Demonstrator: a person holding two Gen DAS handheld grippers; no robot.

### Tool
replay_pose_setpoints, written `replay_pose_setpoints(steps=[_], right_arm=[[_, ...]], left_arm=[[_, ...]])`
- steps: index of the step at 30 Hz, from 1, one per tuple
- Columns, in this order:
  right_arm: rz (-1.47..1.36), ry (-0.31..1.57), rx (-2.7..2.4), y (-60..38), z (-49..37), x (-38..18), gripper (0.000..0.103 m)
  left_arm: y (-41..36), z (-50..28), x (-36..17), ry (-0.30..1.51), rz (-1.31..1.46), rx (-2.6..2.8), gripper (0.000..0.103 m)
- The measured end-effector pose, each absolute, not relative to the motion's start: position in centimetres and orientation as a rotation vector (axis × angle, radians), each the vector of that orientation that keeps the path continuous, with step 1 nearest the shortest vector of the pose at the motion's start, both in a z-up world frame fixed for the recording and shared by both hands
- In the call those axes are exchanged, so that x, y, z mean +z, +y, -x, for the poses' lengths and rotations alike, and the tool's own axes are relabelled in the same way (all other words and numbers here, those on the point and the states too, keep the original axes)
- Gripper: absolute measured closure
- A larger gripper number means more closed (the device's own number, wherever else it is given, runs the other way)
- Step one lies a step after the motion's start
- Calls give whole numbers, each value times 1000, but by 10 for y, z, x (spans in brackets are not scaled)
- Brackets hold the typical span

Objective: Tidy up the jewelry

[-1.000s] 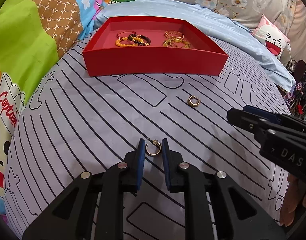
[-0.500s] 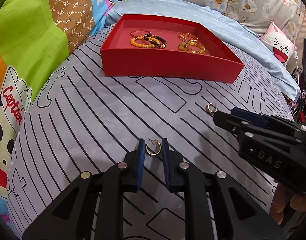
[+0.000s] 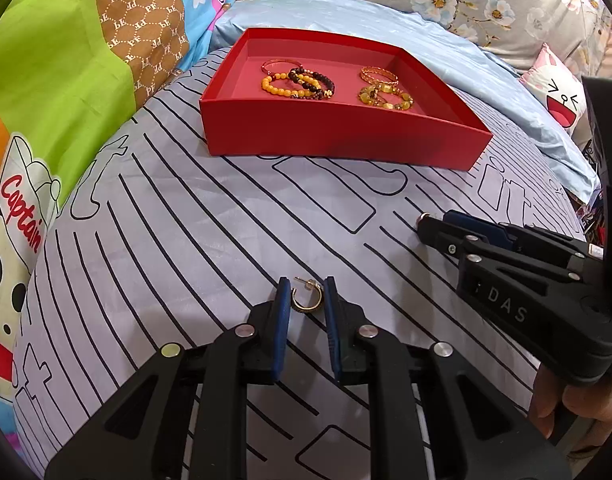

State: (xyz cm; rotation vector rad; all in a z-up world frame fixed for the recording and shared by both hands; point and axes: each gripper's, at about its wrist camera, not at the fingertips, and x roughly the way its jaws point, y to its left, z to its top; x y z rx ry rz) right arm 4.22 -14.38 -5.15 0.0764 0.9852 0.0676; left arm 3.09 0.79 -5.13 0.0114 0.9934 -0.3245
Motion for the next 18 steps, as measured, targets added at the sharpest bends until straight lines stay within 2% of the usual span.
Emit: replay_pose_setpoints(steps=[18], right_arm=[[-133,956,60,-159,-31,-36,86]], left_arm=[[10,-34,-42,984,16,-337,87]])
